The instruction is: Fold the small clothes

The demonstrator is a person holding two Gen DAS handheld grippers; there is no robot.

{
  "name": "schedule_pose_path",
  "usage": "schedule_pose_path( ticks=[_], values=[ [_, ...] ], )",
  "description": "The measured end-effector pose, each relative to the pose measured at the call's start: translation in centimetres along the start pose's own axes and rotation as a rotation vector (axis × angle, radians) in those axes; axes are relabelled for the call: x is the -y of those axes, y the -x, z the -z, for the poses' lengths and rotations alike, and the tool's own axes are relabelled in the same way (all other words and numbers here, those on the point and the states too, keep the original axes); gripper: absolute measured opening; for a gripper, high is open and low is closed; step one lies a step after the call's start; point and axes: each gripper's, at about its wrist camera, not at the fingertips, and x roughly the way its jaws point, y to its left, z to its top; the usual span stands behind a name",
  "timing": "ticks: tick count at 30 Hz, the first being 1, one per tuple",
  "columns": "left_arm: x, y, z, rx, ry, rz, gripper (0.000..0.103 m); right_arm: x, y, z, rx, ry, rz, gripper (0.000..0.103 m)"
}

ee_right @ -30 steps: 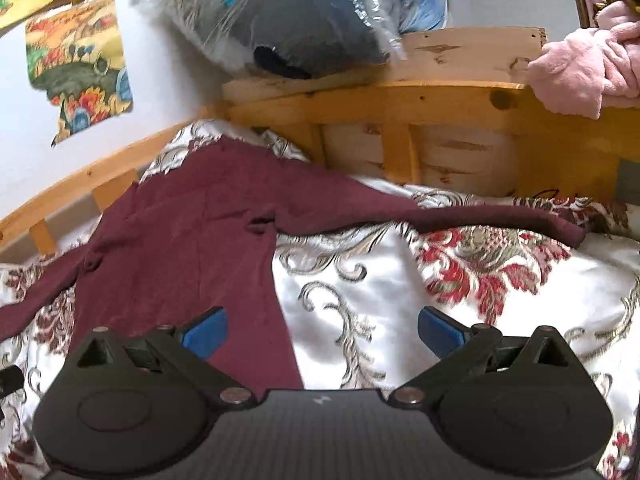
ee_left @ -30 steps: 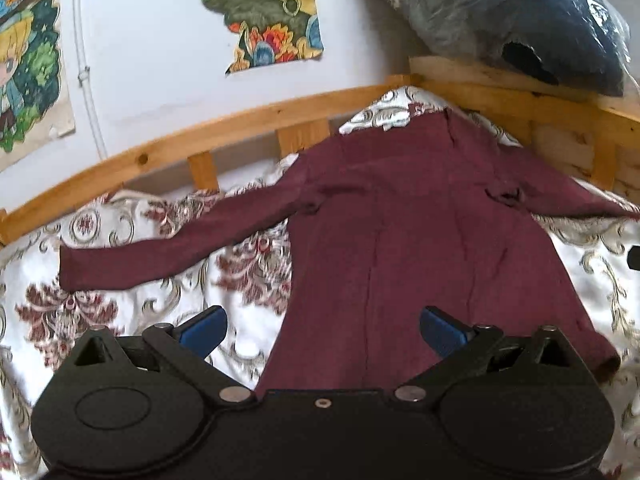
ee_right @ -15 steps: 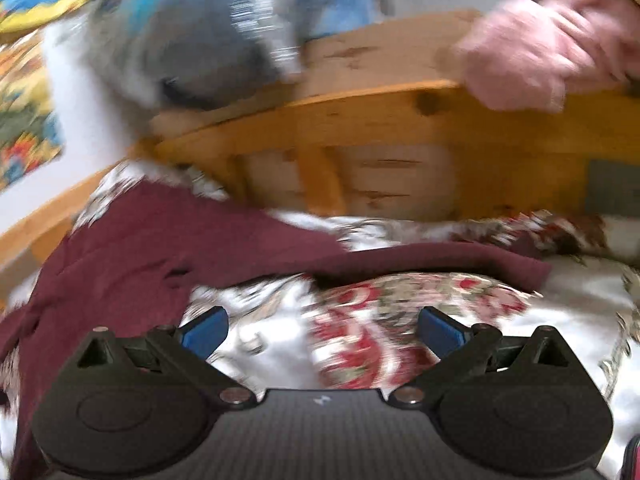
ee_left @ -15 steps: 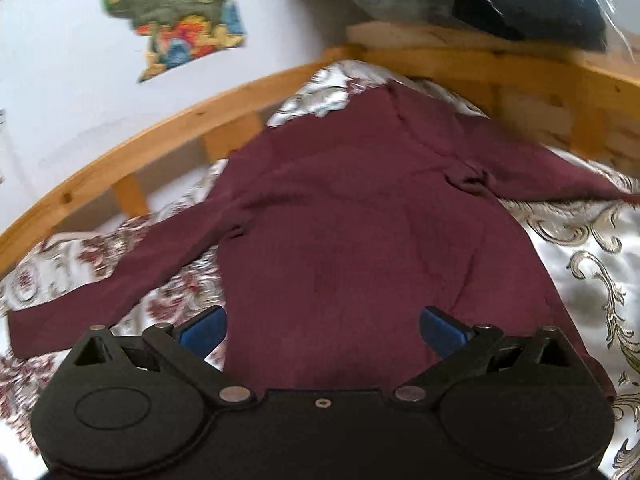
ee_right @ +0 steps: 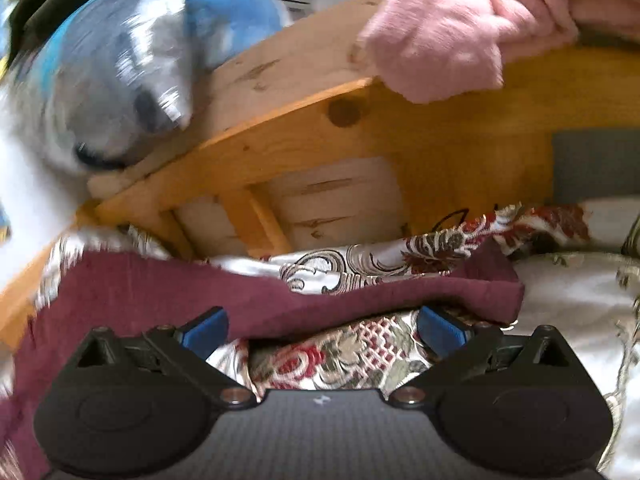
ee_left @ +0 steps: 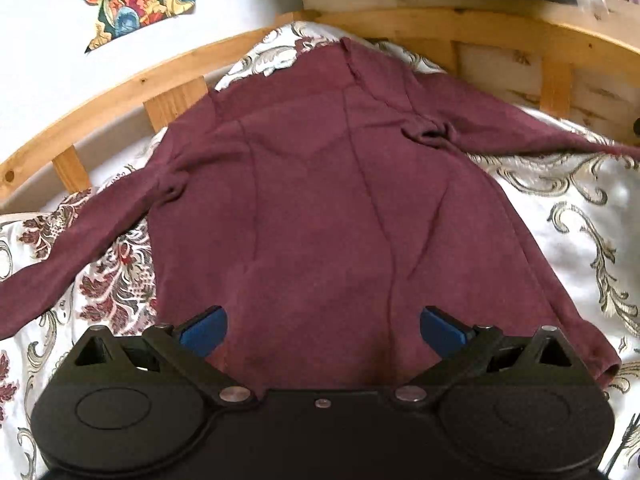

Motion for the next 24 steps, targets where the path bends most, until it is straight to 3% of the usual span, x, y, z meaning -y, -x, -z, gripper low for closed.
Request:
schedule_pose_path(
  ticks=[8, 11, 14, 17, 19, 21, 24],
  values=[
    [-1.0, 0.2, -0.6, -0.005, 0.023, -0.008, 0.102, 0.9, -2.9, -1.9, -0.016, -0.299, 0.108, 0.103],
    [-1.3, 0.1, -0.6, -0.006, 0.027, 0.000, 0.102, 1.3, -3.8, -2.2, -0.010, -0.385, 0.173, 0.097],
    [-1.6, -0.1, -0.5, -0.010, 0.021, 0.005, 0.102, 1.6, -4.2, -2.1, 0.003, -0.447, 0.251, 0.078],
    [-2.0, -0.3, -0.3, -0.011, 0.030, 0.005, 0.102, 2.0, -4.4, -1.6, 0.012, -0.466, 0.328, 0.045],
    [-2.3, -0.5, -0.3, -0.012, 0.045, 0.004, 0.102, 2.5, -4.5, -1.1, 0.024, -0.474, 0.353, 0.018],
    [-2.9, -0.6, -0.3, -0.015, 0.061, 0.002, 0.102, 2.9, -4.2, -0.4, 0.054, -0.469, 0.326, 0.010],
    [-3.8, -0.7, -0.6, -0.022, 0.087, -0.002, 0.102, 1.5, -3.8, 0.0, 0.129, -0.350, 0.302, 0.008]
  ],
)
